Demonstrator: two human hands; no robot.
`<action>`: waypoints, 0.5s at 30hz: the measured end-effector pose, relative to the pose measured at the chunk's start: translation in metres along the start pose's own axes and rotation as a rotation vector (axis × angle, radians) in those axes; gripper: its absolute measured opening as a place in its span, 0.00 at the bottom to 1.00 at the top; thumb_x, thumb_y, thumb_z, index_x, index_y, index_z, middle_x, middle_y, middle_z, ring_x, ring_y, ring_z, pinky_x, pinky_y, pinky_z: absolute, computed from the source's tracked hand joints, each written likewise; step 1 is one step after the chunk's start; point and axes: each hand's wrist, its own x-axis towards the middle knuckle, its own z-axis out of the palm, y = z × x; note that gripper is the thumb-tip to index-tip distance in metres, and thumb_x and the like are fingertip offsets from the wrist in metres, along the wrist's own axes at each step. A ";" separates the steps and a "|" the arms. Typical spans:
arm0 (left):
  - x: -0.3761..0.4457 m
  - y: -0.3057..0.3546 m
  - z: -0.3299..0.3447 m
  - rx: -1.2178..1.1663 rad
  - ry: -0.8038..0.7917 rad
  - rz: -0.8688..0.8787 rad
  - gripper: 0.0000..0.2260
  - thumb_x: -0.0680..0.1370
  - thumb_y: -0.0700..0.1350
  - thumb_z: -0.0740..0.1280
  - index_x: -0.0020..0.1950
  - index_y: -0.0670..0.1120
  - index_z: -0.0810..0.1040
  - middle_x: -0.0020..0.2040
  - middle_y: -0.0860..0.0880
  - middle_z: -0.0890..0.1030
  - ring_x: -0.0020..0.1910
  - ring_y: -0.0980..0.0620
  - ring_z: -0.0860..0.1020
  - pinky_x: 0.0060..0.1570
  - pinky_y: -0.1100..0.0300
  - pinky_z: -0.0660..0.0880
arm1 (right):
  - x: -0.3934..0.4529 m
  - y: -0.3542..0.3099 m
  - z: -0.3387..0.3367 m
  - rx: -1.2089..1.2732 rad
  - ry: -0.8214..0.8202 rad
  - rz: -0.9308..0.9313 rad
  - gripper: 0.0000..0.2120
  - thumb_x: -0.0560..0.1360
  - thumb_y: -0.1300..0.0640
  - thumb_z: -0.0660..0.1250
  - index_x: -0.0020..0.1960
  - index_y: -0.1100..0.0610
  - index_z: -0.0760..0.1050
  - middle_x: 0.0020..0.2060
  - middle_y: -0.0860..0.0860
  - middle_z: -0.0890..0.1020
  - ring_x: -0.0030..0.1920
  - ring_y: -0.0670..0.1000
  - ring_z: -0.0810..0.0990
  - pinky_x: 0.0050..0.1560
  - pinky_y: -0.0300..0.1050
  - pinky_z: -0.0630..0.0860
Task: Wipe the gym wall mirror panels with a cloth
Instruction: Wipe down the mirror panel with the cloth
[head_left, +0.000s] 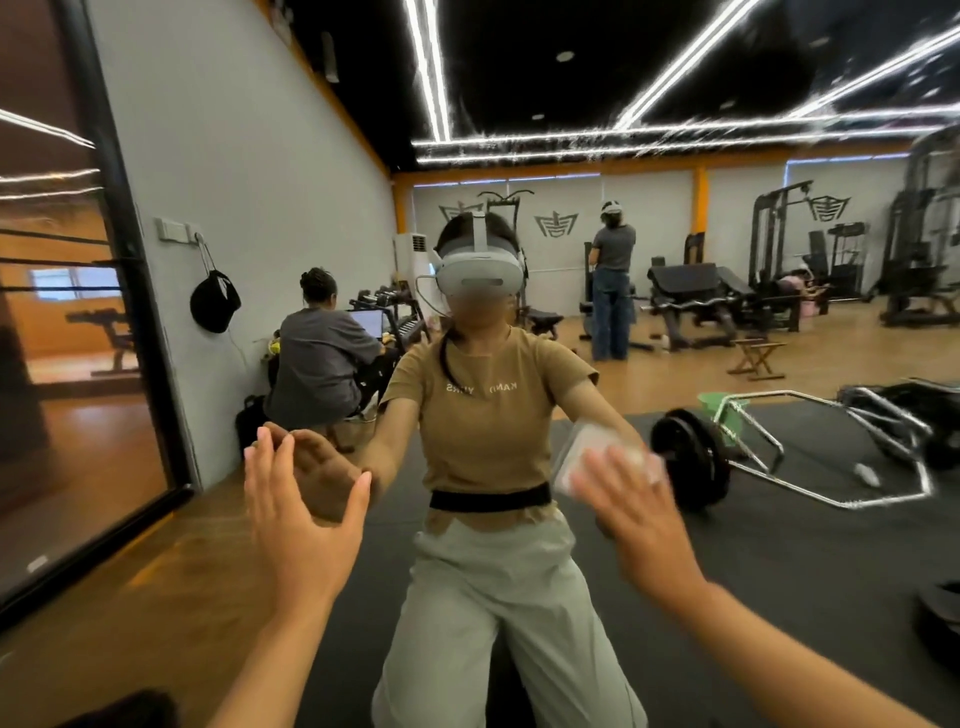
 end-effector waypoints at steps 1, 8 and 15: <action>0.000 0.001 0.000 -0.010 0.002 -0.009 0.38 0.72 0.57 0.70 0.78 0.45 0.60 0.81 0.50 0.54 0.80 0.52 0.49 0.76 0.49 0.52 | -0.021 -0.002 0.001 -0.036 -0.112 -0.131 0.29 0.80 0.63 0.51 0.79 0.50 0.57 0.79 0.48 0.59 0.79 0.53 0.55 0.76 0.53 0.51; 0.001 0.001 0.002 -0.034 0.006 -0.047 0.38 0.73 0.50 0.74 0.78 0.44 0.60 0.81 0.50 0.54 0.80 0.53 0.48 0.77 0.50 0.51 | 0.016 0.048 -0.035 -0.039 -0.072 -0.126 0.35 0.72 0.70 0.57 0.76 0.52 0.63 0.79 0.46 0.57 0.79 0.50 0.55 0.76 0.50 0.51; 0.000 0.006 -0.003 0.003 -0.017 -0.052 0.38 0.73 0.57 0.69 0.78 0.44 0.60 0.81 0.50 0.54 0.80 0.52 0.49 0.77 0.47 0.53 | 0.066 0.078 -0.042 0.080 0.464 0.697 0.25 0.81 0.67 0.53 0.77 0.56 0.62 0.78 0.55 0.60 0.79 0.54 0.54 0.74 0.65 0.57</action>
